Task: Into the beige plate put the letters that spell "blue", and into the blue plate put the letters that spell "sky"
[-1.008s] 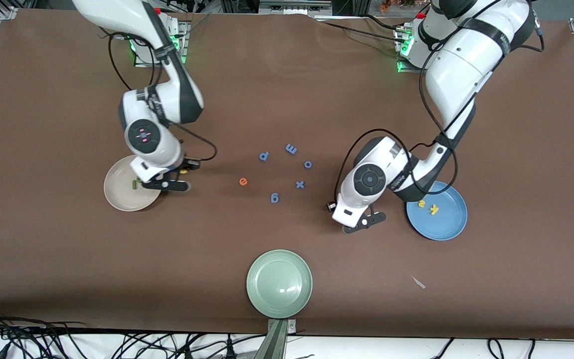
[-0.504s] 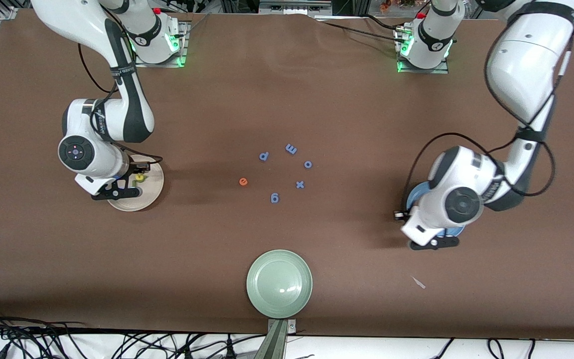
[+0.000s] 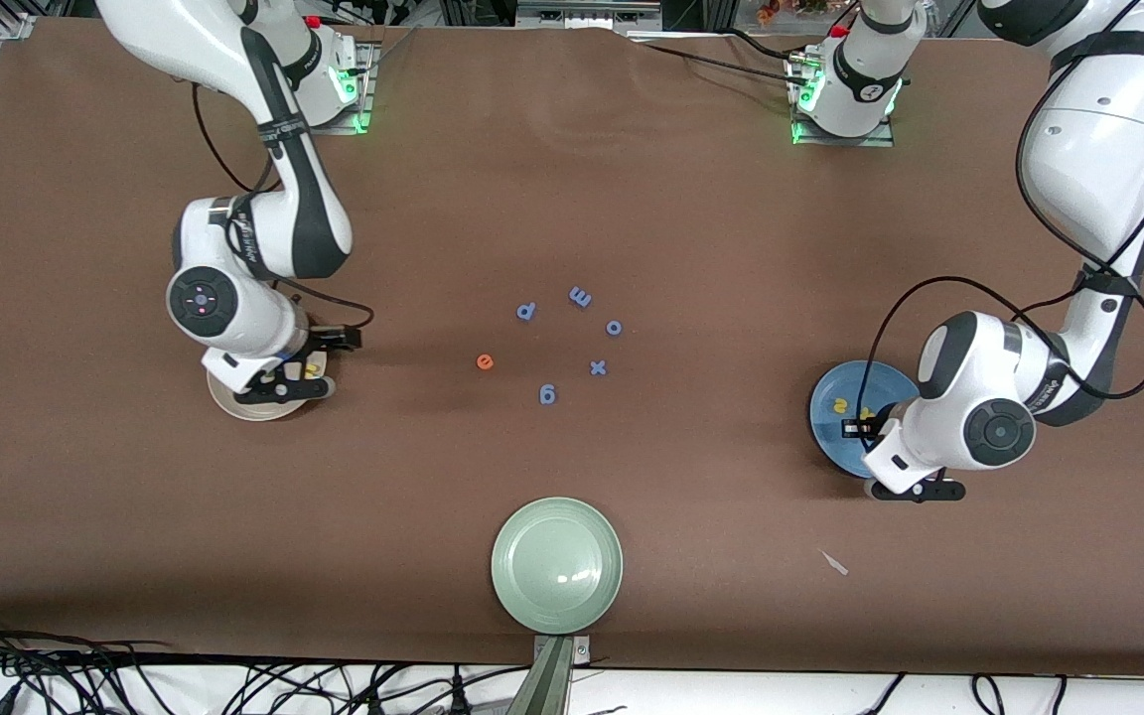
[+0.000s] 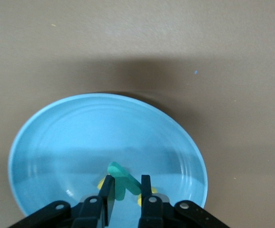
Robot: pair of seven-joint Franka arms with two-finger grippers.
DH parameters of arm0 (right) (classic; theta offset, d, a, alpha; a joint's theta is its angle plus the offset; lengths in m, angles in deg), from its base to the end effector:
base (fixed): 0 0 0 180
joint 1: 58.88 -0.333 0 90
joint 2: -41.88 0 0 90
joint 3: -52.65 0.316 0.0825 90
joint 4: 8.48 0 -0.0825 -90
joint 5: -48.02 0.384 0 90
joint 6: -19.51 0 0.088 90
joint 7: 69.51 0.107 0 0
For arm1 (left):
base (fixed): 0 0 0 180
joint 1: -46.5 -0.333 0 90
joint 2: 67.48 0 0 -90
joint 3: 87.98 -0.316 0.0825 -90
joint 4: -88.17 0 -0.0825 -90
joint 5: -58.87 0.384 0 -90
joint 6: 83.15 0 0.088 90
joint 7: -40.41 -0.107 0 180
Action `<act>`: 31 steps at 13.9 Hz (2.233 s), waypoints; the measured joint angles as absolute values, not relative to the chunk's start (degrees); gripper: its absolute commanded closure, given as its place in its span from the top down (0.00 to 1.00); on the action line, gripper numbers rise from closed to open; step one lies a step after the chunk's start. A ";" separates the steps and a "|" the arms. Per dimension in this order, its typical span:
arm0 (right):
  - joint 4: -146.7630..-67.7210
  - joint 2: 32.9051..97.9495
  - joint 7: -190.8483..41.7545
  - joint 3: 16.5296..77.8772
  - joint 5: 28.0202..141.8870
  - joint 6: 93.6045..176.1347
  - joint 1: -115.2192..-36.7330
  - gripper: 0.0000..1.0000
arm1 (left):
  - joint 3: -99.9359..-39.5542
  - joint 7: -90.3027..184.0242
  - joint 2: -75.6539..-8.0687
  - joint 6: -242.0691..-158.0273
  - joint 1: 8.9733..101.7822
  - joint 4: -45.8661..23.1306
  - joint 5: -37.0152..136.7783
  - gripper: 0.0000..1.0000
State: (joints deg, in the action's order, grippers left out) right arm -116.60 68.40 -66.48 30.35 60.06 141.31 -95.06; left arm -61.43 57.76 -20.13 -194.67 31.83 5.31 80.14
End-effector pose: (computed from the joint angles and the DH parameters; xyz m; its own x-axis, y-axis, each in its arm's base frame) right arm 0.5882 0.1662 0.2625 0.9807 0.0794 -0.1785 0.0851 -0.9961 0.0246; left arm 0.6917 -0.0649 0.2125 0.9738 0.0123 -0.2269 0.0041 -0.9993 -0.0365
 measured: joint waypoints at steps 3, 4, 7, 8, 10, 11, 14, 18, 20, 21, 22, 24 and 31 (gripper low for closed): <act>-112.57 71.41 -59.95 34.04 63.00 141.52 -95.11 1.00 | -61.34 57.76 -19.97 -194.93 31.99 5.67 80.15 1.00; -110.96 72.52 -56.48 35.59 63.13 141.67 -95.15 1.00 | -61.17 57.76 -20.20 -194.94 31.97 6.04 80.15 1.00; -105.56 76.55 -46.59 39.75 63.15 142.13 -95.49 1.00 | -59.14 57.76 -23.30 -194.32 31.97 7.06 80.15 1.00; -104.17 77.90 -44.39 40.55 63.15 142.44 -95.75 1.00 | -58.10 57.78 -25.45 -193.31 32.03 7.41 80.15 1.00; -102.60 80.17 -40.96 41.40 63.17 144.66 -96.62 1.00 | -56.97 57.88 -31.45 -190.91 32.15 8.07 79.85 1.00; -102.34 81.11 -39.44 41.56 63.18 146.32 -97.34 1.00 | -56.89 57.98 -34.91 -190.19 32.16 8.60 78.26 1.00; -102.13 83.39 -34.78 41.65 63.19 150.35 -100.11 1.00 | -57.58 58.00 -44.06 -187.44 31.42 10.14 71.15 1.00; -102.08 84.66 -33.89 41.66 63.19 151.63 -101.14 0.98 | -58.83 57.94 -49.89 -182.20 29.40 10.09 69.50 1.00; -102.09 85.08 -33.88 41.68 63.19 151.63 -101.90 0.82 | -64.27 57.90 -51.93 -180.57 33.97 9.41 69.19 1.00; -102.10 85.23 -33.87 41.68 63.19 151.62 -102.24 0.71 | -69.40 57.81 -52.87 -180.32 38.23 8.59 67.60 1.00; -102.10 85.35 -33.82 41.68 63.19 151.62 -102.48 0.57 | -74.39 57.15 -53.72 -180.21 42.12 7.41 64.52 1.00; -102.10 85.54 -33.82 41.65 63.19 151.63 -102.55 0.33 | -80.28 54.79 -56.54 -181.02 45.20 2.36 58.39 1.00; -101.90 85.04 -33.81 41.16 63.20 151.54 -102.53 0.13 | -82.41 52.28 -68.35 -186.15 45.24 -13.83 56.63 1.00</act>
State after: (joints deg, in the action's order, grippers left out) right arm -101.90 85.04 -33.81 41.16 63.20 151.54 -102.53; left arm -82.41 52.28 -68.35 -186.15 45.24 -13.83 56.63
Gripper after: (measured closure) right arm 0.705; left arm 0.000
